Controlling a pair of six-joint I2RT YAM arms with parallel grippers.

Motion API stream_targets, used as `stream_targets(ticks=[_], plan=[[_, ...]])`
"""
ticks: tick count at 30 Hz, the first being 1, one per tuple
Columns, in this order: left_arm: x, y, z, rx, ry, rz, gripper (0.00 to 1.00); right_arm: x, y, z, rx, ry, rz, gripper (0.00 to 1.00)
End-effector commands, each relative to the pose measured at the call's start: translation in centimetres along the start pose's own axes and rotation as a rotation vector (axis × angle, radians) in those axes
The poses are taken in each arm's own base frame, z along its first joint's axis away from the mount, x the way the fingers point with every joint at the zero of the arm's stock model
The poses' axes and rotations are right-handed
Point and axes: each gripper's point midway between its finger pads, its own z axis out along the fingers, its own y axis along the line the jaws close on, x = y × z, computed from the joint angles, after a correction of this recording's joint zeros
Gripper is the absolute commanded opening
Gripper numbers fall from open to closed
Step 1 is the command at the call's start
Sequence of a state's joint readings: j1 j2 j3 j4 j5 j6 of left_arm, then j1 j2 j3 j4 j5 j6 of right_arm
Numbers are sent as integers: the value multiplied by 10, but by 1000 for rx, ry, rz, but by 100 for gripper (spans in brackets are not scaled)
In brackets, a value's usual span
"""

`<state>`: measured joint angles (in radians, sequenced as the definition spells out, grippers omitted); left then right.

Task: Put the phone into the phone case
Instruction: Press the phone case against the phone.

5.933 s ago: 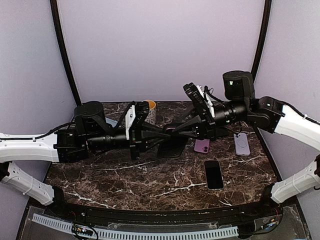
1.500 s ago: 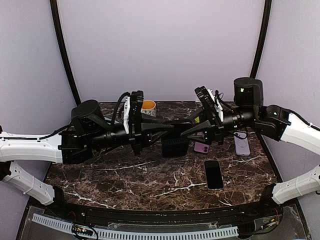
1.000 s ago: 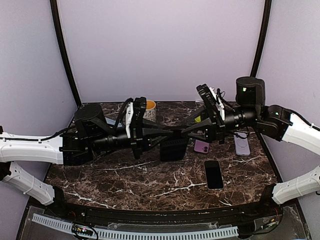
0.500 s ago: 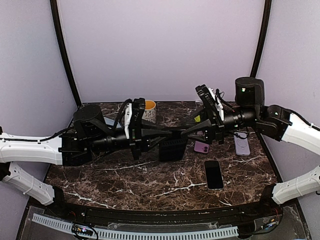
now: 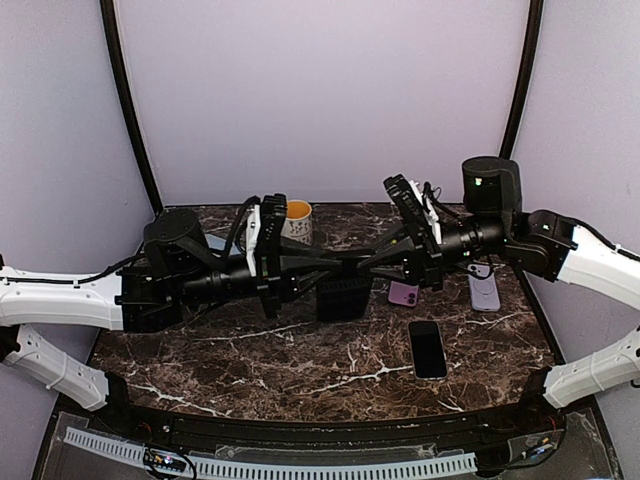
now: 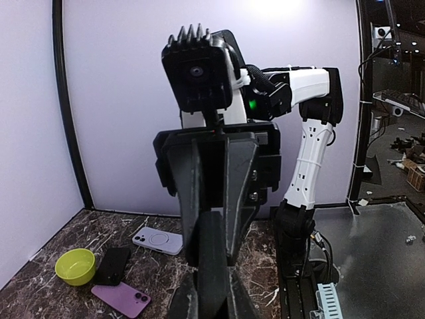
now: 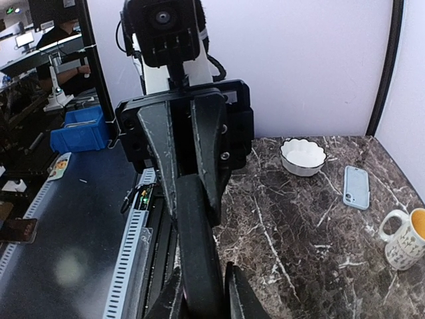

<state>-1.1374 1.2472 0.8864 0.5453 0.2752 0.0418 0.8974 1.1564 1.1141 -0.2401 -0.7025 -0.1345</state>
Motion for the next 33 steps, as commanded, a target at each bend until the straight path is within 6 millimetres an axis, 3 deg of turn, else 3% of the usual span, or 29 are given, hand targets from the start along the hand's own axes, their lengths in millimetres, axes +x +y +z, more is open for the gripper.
stream_targets(ticks=[1,3,12,14,17,21,28,33], plan=[[-40,-4,-11,2,-131,51,0,-15,4,-5,-9,-46,-36,8],[-38,-5,-11,6,-126,51,0,-17,5,-6,-9,-54,-43,0],[-26,-5,-8,9,-84,47,3,-28,7,-12,3,-88,-61,0],[-22,-4,-9,2,-78,46,12,-29,7,-13,8,-93,-66,0],[-13,-3,-12,-11,-54,41,33,-33,6,-16,26,-105,-73,0],[3,-1,-15,-29,-16,30,45,-38,6,-17,31,-114,-79,0],[25,0,-13,-32,35,15,47,-42,9,-18,12,-126,-89,0],[36,-1,-7,-20,59,-1,32,-46,10,-17,1,-134,-94,0]])
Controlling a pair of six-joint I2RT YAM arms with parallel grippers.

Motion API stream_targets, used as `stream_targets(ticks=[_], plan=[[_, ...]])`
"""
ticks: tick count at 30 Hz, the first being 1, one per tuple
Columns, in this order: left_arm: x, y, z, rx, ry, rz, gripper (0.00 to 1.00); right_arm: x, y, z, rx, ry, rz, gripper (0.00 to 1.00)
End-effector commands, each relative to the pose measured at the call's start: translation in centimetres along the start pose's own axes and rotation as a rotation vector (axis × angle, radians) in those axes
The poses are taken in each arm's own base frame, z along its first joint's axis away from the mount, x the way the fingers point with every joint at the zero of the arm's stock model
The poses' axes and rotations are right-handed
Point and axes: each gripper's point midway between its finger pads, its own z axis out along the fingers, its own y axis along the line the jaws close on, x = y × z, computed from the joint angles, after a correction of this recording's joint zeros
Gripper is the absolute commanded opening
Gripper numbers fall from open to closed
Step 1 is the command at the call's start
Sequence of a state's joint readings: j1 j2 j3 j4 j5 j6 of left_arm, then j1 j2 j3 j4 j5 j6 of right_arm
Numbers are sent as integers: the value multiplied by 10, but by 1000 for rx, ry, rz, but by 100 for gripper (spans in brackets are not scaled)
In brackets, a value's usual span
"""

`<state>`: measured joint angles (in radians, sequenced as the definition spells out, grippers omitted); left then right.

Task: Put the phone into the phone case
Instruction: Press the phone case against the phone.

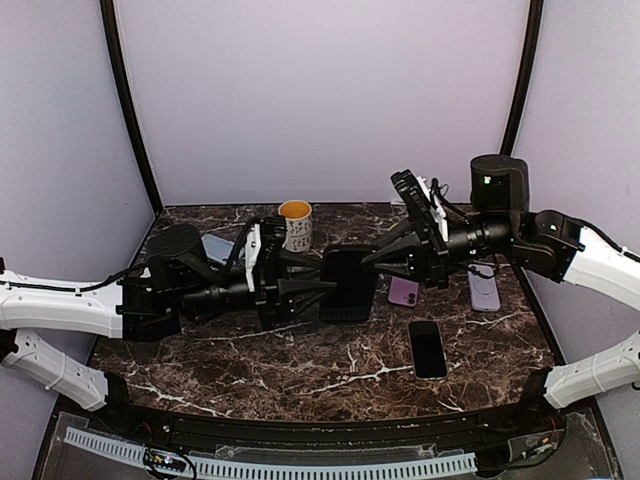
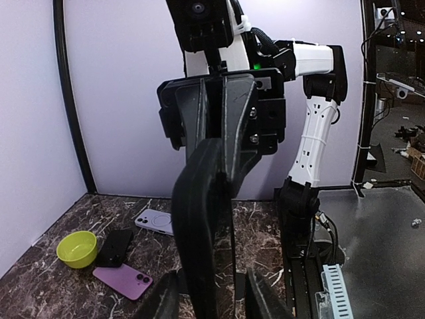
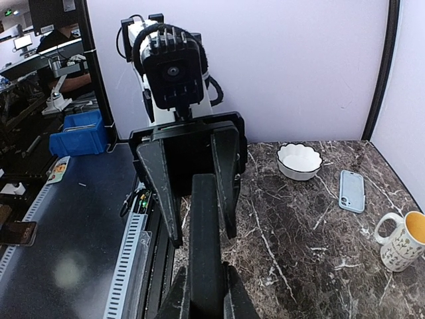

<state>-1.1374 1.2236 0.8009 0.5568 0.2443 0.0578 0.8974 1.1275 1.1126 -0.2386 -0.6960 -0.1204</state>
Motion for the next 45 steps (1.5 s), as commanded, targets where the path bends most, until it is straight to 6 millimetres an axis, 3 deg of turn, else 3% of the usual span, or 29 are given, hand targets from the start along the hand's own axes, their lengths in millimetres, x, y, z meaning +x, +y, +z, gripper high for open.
stream_targets(ticks=[1,7,10,11,14,16,19,28,33,39,42,45], plan=[[8,-3,4,10,11,-6,25,-39,6,-10,-11,-114,-91,0],[11,-7,9,45,8,-30,0,-36,5,-7,-15,-109,-85,0],[3,-8,8,50,-23,-30,0,-32,3,-5,-6,-99,-79,0],[-2,-8,6,47,-42,-31,0,-28,0,-4,4,-90,-73,8],[-11,-5,0,22,-93,-25,0,-12,-9,-1,48,-56,-55,49],[-19,-5,-7,12,-132,-18,0,0,-13,4,54,-33,-29,56],[-30,-5,-14,6,-177,-10,0,14,-14,11,33,-15,14,58],[-43,1,-25,-36,-235,-16,0,25,-9,20,-34,-43,76,44],[-45,0,-25,-29,-242,-41,0,20,-11,22,-33,-84,91,20],[-43,0,-23,-23,-236,-60,0,9,-8,22,-63,-122,85,17],[-42,0,-23,-25,-234,-65,0,10,-6,25,-89,-116,93,2],[-41,2,-22,-31,-223,-64,0,5,-4,24,-101,-122,93,0]])
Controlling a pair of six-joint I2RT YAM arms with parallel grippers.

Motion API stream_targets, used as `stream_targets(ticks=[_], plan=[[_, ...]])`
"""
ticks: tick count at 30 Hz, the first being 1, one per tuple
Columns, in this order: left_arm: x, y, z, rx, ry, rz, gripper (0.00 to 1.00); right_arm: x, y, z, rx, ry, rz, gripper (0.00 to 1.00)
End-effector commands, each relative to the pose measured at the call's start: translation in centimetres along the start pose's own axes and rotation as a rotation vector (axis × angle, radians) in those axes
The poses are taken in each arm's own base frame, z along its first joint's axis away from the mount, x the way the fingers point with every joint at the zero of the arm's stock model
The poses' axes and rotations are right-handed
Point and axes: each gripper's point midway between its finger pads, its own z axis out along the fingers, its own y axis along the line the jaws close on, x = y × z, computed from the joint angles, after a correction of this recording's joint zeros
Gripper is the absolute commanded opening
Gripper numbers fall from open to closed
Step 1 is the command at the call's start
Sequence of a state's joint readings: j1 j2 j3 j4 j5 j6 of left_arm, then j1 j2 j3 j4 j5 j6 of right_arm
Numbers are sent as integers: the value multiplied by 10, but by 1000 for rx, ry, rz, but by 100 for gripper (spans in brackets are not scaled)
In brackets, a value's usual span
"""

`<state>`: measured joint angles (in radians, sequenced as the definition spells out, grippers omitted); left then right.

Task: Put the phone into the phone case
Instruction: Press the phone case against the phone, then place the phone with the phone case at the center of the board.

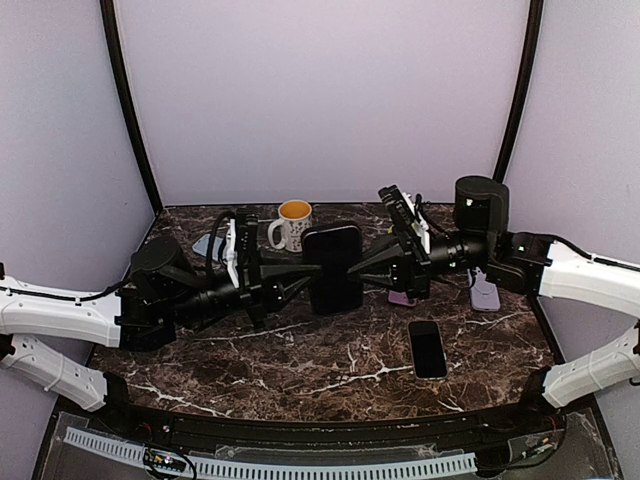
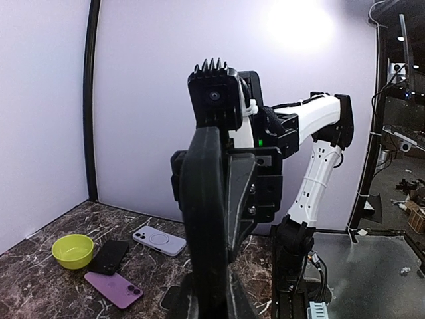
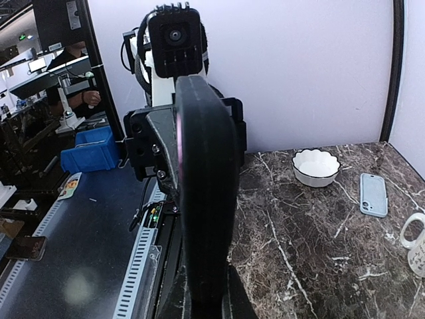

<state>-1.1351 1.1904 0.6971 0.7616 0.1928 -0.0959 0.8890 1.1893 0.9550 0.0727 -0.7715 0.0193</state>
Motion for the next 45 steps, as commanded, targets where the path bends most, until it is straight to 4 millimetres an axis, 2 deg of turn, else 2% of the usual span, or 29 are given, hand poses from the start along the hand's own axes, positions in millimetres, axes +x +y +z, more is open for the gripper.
stream_targets(ticks=[1,2,4,5,6,7,8,9,11,15,20,24,26,32,38,45], plan=[[-26,-6,-3,15,-75,59,0,-20,4,1,-29,-52,17,0],[-22,-4,-2,3,-53,60,1,-22,1,0,-5,-56,20,0],[-17,7,-2,-57,-16,68,19,-21,-10,-1,63,-48,39,0],[-15,18,-3,-121,-5,71,40,-19,-17,-1,96,-40,56,0],[-10,36,-7,-228,23,72,50,-17,-24,-3,129,-34,79,0],[-8,45,-9,-280,40,73,66,-14,-32,-4,161,-29,108,0],[-2,62,-15,-384,76,76,72,-9,-42,-5,201,-22,143,0],[2,70,-19,-435,99,79,81,-4,-52,-8,241,-14,191,0],[12,90,-31,-558,164,90,88,5,-71,-13,310,-3,259,0],[35,121,-55,-737,295,57,94,29,-111,-15,435,58,414,0],[68,156,-85,-899,399,-90,94,59,-167,-7,569,130,610,0],[78,163,-94,-930,426,-120,94,83,-203,-5,585,110,745,0],[80,163,-96,-929,433,-116,94,105,-219,0,584,135,818,0],[85,164,-104,-942,464,-99,94,138,-244,10,583,172,898,0],[88,164,-110,-948,468,-100,94,155,-248,15,504,161,968,0],[91,164,-109,-944,467,-116,94,200,-257,6,579,231,1033,0]])
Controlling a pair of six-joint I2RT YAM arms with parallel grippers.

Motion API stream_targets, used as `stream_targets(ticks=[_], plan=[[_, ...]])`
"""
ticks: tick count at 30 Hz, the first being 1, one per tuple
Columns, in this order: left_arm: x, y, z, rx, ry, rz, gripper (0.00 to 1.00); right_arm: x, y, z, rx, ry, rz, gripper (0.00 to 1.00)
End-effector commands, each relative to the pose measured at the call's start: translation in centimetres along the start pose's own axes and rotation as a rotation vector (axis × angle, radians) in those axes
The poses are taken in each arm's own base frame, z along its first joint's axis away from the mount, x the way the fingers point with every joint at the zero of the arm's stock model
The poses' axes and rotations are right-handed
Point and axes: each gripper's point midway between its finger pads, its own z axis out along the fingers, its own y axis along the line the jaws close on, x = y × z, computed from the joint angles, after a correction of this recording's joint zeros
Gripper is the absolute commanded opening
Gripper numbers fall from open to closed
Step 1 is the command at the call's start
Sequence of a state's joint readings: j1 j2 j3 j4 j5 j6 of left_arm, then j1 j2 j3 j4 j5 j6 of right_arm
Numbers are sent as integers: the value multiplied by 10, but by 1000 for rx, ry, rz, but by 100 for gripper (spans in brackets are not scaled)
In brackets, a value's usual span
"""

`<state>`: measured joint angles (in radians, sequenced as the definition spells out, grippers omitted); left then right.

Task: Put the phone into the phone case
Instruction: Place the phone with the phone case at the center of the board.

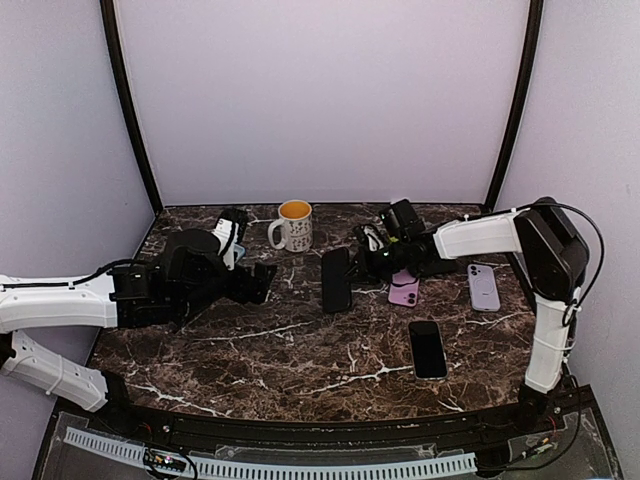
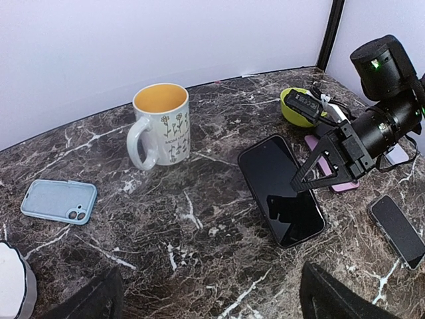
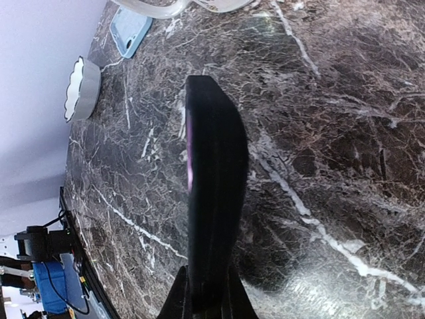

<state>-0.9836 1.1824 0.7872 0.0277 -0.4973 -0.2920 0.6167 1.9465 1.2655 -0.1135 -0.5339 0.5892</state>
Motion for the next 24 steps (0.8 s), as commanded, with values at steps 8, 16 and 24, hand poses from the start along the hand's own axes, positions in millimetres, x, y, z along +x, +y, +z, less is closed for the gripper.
stream_targets(ticks=[8,16,24], plan=[[1,8,-3,-17,-3,-29,94,-8,-31,11,71,-12,15,16],[4,6,0,-15,8,-32,94,0,-49,13,141,3,27,22],[5,5,1,-10,13,-35,94,0,-63,14,210,5,18,26]])
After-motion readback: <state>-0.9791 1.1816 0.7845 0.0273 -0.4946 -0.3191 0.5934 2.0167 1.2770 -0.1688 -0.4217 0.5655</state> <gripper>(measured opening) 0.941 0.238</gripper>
